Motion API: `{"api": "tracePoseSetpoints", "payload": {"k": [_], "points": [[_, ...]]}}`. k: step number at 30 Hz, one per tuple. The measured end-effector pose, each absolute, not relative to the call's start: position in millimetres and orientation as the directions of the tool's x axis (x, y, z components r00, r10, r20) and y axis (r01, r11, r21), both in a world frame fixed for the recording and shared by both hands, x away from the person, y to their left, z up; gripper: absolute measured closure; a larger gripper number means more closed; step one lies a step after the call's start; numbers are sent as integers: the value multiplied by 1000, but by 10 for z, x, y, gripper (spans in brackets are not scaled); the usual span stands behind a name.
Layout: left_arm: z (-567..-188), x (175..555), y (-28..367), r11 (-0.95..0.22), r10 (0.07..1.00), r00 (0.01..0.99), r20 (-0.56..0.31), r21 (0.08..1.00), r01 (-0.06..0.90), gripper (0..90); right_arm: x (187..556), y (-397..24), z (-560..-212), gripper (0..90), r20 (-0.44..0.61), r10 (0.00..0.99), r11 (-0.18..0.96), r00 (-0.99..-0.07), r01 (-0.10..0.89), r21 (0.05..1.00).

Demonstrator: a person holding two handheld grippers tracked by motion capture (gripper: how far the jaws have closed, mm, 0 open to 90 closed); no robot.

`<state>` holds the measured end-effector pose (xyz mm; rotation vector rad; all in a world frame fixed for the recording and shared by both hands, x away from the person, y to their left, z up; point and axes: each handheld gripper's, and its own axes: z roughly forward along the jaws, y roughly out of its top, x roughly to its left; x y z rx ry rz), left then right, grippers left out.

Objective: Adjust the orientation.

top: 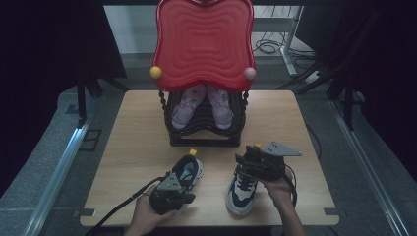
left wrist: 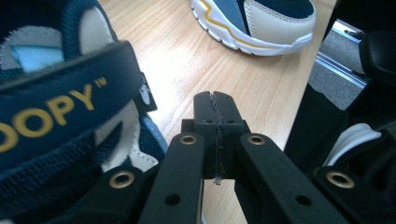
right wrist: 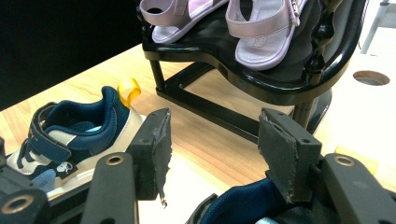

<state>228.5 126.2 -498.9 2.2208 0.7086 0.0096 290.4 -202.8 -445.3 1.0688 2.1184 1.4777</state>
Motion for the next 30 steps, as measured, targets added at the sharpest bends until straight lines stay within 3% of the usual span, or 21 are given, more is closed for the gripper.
{"api": "tracePoseSetpoints", "payload": {"k": [10,30], "points": [[-5048,2288,1253,-581,505,836,-213,632,512,900,2909,-2048,-4454,447,174,733,142,-657,399,906],[-5073,2377,1474,-560,532,808,-253,610,560,900,2916,-2094,-4452,446,203,732,110,-651,407,907]]}}
